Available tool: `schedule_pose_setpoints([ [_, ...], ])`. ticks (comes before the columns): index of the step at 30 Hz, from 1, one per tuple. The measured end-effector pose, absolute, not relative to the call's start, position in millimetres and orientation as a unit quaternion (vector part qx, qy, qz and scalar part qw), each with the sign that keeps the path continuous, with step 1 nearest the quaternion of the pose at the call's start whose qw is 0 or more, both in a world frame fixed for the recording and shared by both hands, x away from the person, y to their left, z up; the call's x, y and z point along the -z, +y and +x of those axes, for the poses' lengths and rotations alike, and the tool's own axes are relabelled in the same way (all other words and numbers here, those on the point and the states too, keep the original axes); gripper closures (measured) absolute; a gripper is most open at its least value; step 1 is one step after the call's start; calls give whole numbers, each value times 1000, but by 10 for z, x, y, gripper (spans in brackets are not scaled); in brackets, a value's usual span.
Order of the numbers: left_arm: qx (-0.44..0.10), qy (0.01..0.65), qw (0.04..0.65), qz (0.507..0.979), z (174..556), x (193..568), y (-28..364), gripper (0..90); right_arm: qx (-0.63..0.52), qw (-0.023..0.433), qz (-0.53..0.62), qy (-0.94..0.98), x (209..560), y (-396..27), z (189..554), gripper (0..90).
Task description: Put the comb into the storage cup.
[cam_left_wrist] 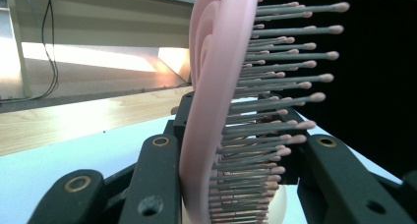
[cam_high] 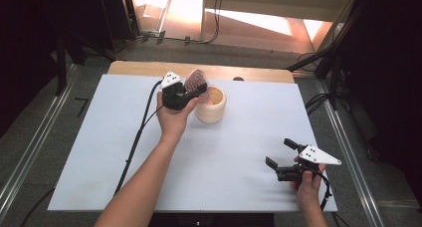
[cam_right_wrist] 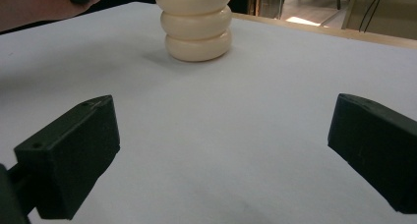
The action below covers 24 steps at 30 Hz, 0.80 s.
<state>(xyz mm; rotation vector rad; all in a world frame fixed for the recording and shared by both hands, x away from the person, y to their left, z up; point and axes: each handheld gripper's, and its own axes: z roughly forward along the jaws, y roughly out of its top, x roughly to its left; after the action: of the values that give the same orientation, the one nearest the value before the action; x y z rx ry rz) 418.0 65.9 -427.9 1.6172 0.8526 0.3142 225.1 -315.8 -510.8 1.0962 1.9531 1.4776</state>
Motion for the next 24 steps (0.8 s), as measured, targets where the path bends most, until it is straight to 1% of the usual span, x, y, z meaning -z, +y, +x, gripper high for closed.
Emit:
schedule_pose_setpoints([
  [12, -122, 374, 603, 694, 4214, 4301, 670, 643, -535, 228, 398, 709, 5109, -3152, 2254, 0],
  [15, -138, 376, 587, 703, 4207, 4302, 671, 610, -536, 228, 398, 709, 5109, -3154, 2254, 0],
  [16, -142, 376, 582, 707, 4203, 4300, 675, 584, -536, 228, 398, 709, 5109, -3154, 2254, 0],
  [17, -146, 376, 579, 708, 4201, 4300, 676, 536, -536, 228, 398, 709, 5109, -3154, 2254, 0],
  [21, -147, 379, 577, 708, 4190, 4290, 698, 316, -536, 228, 398, 709, 5110, -3153, 2255, 0],
  [22, -147, 379, 578, 708, 4186, 4289, 708, 293, -536, 228, 398, 709, 5110, -3153, 2255, 0],
  [24, -142, 379, 580, 707, 4182, 4292, 722, 201, -535, 228, 398, 709, 5110, -3152, 2255, 0],
])
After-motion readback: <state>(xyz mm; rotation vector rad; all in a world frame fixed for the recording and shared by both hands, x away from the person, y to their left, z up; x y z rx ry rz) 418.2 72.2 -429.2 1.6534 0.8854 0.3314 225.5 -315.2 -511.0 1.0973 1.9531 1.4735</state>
